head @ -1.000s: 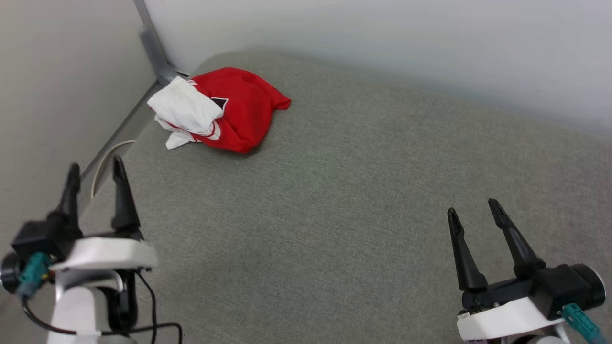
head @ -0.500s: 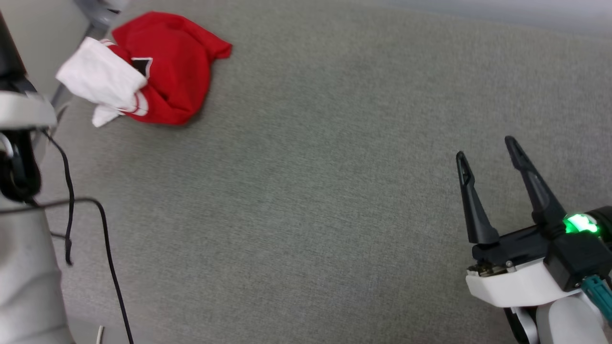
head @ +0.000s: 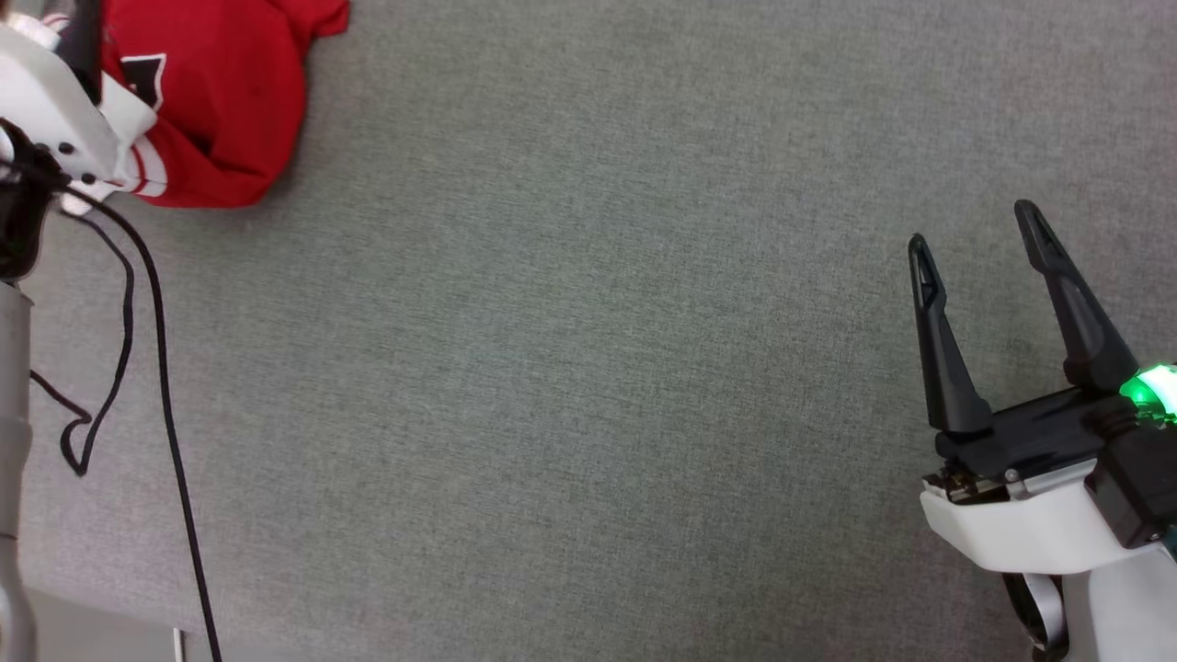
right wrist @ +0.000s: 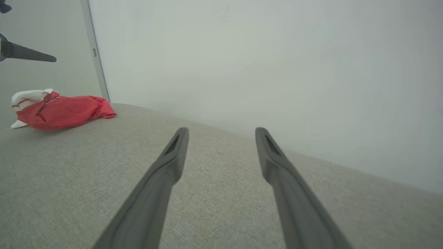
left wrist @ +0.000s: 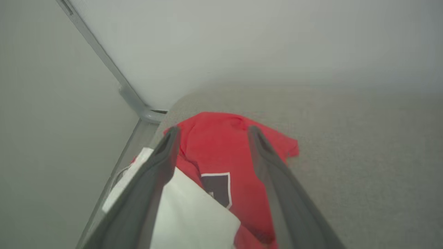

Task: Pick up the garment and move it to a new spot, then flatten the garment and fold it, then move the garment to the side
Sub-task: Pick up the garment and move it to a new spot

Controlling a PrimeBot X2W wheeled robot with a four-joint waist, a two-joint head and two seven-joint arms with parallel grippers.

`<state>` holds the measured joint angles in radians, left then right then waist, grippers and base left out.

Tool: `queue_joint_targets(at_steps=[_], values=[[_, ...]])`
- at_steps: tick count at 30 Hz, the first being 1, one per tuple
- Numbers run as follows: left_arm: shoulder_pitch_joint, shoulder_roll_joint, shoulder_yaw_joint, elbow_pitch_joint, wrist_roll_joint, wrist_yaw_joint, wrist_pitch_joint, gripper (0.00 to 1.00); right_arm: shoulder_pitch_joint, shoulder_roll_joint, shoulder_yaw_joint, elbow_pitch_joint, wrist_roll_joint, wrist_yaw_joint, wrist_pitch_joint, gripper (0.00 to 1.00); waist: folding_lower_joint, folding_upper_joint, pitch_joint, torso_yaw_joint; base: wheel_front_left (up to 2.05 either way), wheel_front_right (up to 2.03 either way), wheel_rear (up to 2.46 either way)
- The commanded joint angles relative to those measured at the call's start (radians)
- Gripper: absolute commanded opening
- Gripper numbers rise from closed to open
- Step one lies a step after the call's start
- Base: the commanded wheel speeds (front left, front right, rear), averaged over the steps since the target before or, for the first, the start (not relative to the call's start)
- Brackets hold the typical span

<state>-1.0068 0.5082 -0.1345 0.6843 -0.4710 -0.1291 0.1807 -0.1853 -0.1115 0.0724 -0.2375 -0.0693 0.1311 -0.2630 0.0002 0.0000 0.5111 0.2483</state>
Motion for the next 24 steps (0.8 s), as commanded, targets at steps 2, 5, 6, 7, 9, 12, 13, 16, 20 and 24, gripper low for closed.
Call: queue_joint_targets(at_steps=[2, 5, 6, 7, 9, 12, 13, 16, 20, 24], values=[[-0.018, 0.027, -0.059, 0.016, -0.081, 0.0, 0.116, 1.0, -0.019, -0.008, -0.002, -0.011, -0.005, -0.001, -0.003, 1.0, -0.0002, 0.0, 0.022, -0.012, 0.0, 0.0, 0.0], [-0.023, 0.07, -0.139, 0.018, -0.178, 0.0, 0.269, 1.0, -0.027, -0.011, -0.001, -0.017, -0.006, -0.001, -0.003, 1.0, -0.0002, 0.0, 0.038, -0.02, 0.0, 0.0, 0.0], [-0.017, 0.079, -0.168, 0.018, -0.209, 0.0, 0.323, 1.0, -0.029, -0.012, -0.001, -0.02, -0.007, -0.001, -0.003, 1.0, -0.0002, 0.0, 0.042, -0.022, 0.0, 0.0, 0.0], [-0.012, 0.095, -0.198, 0.013, -0.229, 0.0, 0.367, 1.0, -0.03, -0.013, -0.002, -0.022, -0.008, -0.001, -0.003, 1.0, -0.0002, 0.0, 0.047, -0.024, 0.0, 0.0, 0.0], [-0.008, 0.115, -0.235, 0.016, -0.275, 0.0, 0.432, 1.0, -0.038, -0.014, -0.005, -0.026, -0.01, -0.001, -0.003, 1.0, -0.0002, 0.0, 0.056, -0.028, 0.0, 0.0, 0.0], [0.002, 0.123, -0.279, 0.031, -0.331, 0.0, 0.501, 1.0, -0.043, -0.016, -0.006, -0.03, -0.011, -0.001, -0.003, 1.0, -0.0002, 0.0, 0.069, -0.032, 0.0, 0.0, 0.0], [0.004, 0.126, -0.298, 0.037, -0.34, 0.0, 0.518, 1.0, -0.044, -0.017, -0.006, -0.031, -0.01, -0.001, -0.003, 1.0, -0.0002, 0.0, 0.074, -0.033, 0.0, 0.0, 0.0], [0.013, 0.114, -0.326, 0.057, -0.365, 0.0, 0.546, 1.0, -0.047, -0.017, -0.005, -0.031, -0.01, -0.001, -0.003, 1.0, -0.0002, 0.0, 0.082, -0.035, 0.0, 0.0, 0.0], [0.034, 0.07, -0.378, 0.104, -0.397, -0.001, 0.579, 1.0, -0.056, -0.018, -0.004, -0.03, -0.006, -0.001, -0.003, 1.0, -0.0002, 0.0, 0.096, -0.038, 0.0, 0.0, 0.0], [0.045, 0.05, -0.427, 0.127, -0.417, -0.001, 0.574, 0.52, -0.062, -0.02, -0.005, -0.027, -0.001, -0.001, -0.003, 1.0, -0.0002, 0.0, 0.099, -0.04, 0.0, 0.0, 0.0]])
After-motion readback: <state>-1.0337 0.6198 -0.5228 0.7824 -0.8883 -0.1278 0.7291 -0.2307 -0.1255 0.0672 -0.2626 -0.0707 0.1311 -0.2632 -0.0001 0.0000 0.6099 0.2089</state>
